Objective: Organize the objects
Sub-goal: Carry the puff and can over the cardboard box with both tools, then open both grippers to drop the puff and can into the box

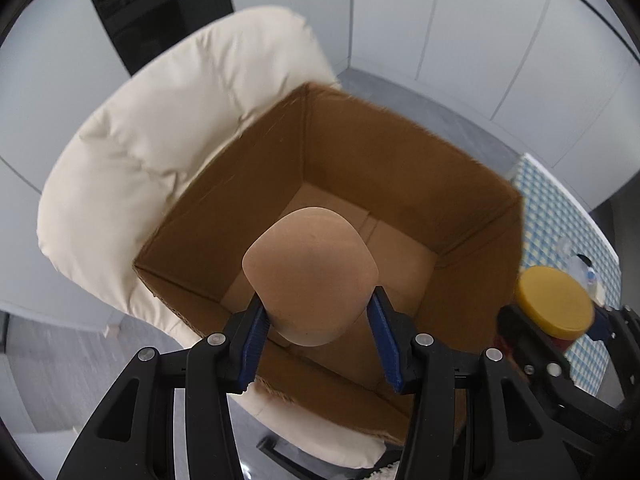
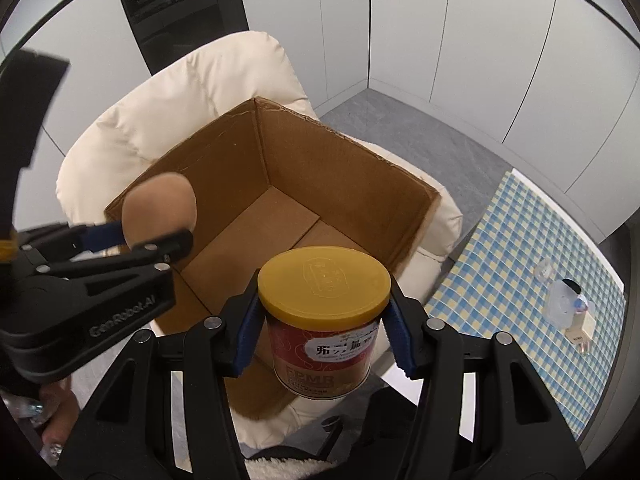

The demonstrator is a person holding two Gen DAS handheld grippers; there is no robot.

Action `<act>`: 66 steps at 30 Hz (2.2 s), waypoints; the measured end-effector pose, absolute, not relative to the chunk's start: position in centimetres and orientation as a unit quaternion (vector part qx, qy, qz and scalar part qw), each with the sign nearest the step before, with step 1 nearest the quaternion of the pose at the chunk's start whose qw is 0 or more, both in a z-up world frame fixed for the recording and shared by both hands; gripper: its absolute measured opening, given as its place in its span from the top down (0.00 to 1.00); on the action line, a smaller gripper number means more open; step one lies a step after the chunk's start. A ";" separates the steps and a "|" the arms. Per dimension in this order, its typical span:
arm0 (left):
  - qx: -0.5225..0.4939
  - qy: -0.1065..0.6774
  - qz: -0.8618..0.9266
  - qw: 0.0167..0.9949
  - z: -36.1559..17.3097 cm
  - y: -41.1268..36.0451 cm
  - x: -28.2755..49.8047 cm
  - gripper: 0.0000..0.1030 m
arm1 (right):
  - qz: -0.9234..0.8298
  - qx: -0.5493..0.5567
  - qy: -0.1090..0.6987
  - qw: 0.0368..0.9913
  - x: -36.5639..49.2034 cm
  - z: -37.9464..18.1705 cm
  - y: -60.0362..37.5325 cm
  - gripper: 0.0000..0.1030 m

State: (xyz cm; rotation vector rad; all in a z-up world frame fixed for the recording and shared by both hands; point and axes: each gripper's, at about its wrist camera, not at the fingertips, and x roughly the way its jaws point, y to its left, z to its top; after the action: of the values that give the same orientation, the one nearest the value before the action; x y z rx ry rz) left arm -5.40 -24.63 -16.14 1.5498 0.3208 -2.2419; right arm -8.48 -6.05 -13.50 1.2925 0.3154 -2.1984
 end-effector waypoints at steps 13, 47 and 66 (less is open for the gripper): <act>0.569 0.122 -0.787 0.204 -19.0 -25.9 -7.3 0.52 | -0.802 0.511 0.121 0.284 -10.8 -17.2 -8.0 0.45; 0.527 0.154 -0.813 0.196 -17.5 -25.8 -6.4 0.20 | -0.822 0.502 0.016 0.267 -12.4 -16.3 -4.6 0.04; 0.527 0.124 -0.818 0.195 -16.9 -25.1 -7.1 0.20 | -0.831 0.499 0.035 0.244 -12.4 -16.3 -4.2 0.04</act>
State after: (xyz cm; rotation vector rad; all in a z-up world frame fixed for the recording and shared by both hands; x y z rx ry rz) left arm -7.14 -25.11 -16.93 1.4778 0.3462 -2.2917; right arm -12.38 -4.21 -16.34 1.3626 0.0962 -2.2700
